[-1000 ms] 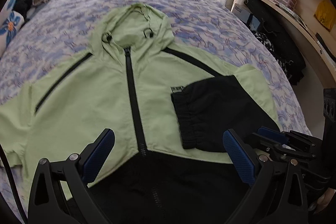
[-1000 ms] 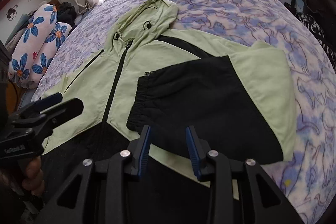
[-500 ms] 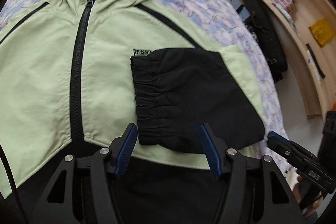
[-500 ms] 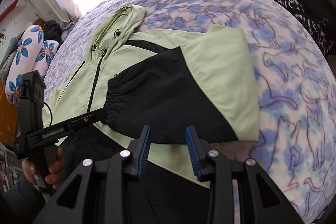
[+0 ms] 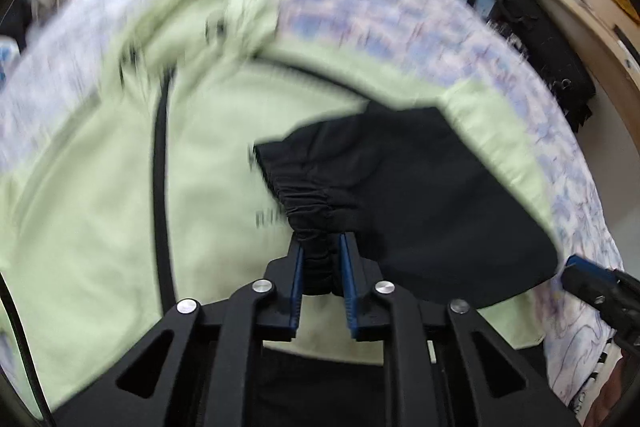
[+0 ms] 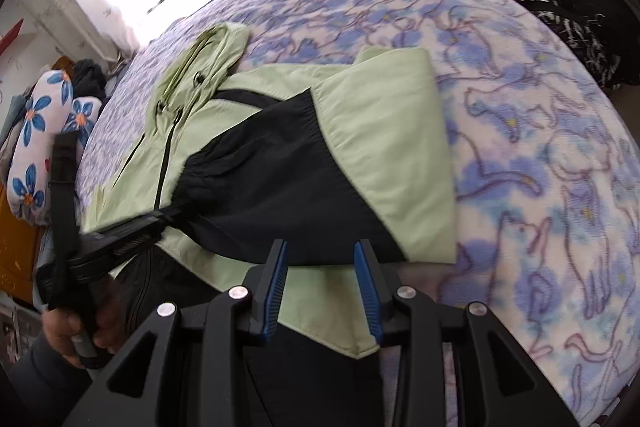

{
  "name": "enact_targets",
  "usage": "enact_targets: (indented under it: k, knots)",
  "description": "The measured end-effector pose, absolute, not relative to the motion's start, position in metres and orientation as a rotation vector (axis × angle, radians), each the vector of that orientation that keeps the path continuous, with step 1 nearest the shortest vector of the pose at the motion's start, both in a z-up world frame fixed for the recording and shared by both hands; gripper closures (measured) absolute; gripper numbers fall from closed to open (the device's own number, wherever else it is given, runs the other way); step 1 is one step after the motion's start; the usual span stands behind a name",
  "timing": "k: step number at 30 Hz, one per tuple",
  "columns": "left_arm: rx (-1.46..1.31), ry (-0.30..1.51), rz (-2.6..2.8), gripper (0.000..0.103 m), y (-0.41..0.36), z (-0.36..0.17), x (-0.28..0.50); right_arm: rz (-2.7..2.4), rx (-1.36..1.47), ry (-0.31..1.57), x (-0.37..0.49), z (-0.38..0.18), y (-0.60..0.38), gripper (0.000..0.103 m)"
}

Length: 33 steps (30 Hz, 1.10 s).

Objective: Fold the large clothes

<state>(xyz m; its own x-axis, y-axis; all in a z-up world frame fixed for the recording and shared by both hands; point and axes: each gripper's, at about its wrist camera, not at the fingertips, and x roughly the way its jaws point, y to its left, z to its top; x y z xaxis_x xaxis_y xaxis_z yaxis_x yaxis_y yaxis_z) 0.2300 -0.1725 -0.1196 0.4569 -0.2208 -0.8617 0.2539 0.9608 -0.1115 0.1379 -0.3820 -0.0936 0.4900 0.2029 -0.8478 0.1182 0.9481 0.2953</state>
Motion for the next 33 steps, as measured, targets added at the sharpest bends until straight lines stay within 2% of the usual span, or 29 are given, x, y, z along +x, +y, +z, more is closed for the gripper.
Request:
enact_targets:
  k: [7,11,17,21,23,28,29,30,33]
  knots:
    - [0.080,0.822,-0.315,0.090,-0.181,-0.014,0.228,-0.017,0.345,1.044,0.132,-0.087,-0.404,0.068]
    - [0.111,0.741,-0.313,0.090,-0.177,0.038,0.228,-0.035,0.320,1.055,0.135,-0.092,-0.407,0.059]
    - [0.178,0.614,-0.255,0.090,-0.171,0.095,0.229,-0.028,0.279,1.098,0.144,-0.110,-0.397,0.058]
    - [0.171,0.604,-0.225,0.091,-0.156,0.111,0.237,-0.017,0.256,1.110,0.158,-0.119,-0.387,0.058]
    - [0.168,0.598,-0.210,0.099,-0.147,0.115,0.239,-0.020,0.251,1.115,0.168,-0.124,-0.380,0.058]
    - [0.169,0.581,-0.180,0.099,-0.127,0.120,0.242,-0.043,0.215,1.116,0.195,-0.137,-0.361,0.059]
    - [0.177,0.576,-0.173,0.099,-0.123,0.119,0.242,-0.051,0.198,1.120,0.199,-0.139,-0.357,0.065]
    - [0.189,0.577,-0.160,0.099,-0.117,0.117,0.244,-0.056,0.172,1.118,0.202,-0.140,-0.352,0.066]
    - [0.197,0.624,-0.165,0.099,-0.100,0.100,0.251,-0.047,0.110,1.118,0.204,-0.138,-0.340,0.065]
